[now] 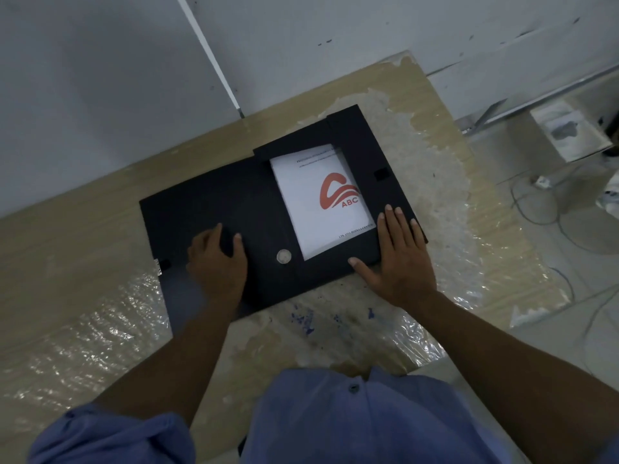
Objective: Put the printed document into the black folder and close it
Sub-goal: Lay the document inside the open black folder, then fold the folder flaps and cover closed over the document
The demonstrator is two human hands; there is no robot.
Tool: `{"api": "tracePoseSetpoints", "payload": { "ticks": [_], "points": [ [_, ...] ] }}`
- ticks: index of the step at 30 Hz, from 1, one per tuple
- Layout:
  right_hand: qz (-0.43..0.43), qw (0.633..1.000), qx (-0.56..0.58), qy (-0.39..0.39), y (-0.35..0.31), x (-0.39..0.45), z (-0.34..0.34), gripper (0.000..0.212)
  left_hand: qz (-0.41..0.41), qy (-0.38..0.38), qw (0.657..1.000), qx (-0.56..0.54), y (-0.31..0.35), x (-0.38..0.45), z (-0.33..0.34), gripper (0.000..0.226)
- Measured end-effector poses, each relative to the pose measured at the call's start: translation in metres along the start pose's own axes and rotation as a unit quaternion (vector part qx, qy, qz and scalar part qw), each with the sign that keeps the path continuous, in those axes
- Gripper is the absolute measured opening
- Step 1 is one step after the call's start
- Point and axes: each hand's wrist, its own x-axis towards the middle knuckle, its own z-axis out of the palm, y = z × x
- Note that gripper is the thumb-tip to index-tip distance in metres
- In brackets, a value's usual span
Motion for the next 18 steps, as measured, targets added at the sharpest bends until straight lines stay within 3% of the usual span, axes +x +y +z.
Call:
{"api": "tracePoseSetpoints", "payload": {
  "ticks": [3, 6, 8, 15, 18],
  "points": [
    [-0.005, 1.000, 0.002, 0.009, 0.001, -0.001, 0.000, 0.107, -0.079, -0.034, 0.995, 0.058, -0.031, 0.002, -0.017, 0.075],
    [-0.006, 1.000, 0.000, 0.010, 0.001, -0.001, 0.000, 0.106, -0.209, -0.075, 0.974, 0.032, -0.040, 0.004, -0.029, 0.113],
    [-0.006, 1.000, -0.002, 0.005, 0.000, -0.001, -0.002, 0.107, -0.243, -0.073, 0.967, 0.021, -0.042, 0.006, -0.033, 0.124],
    [-0.006, 1.000, -0.007, -0.003, -0.001, -0.001, -0.004, 0.107, -0.334, -0.027, 0.939, -0.077, -0.062, 0.035, -0.042, 0.123],
    [-0.006, 1.000, -0.009, -0.002, -0.001, 0.000, -0.004, 0.106, -0.375, -0.015, 0.911, -0.173, -0.066, 0.045, -0.049, 0.108]
  ]
}}
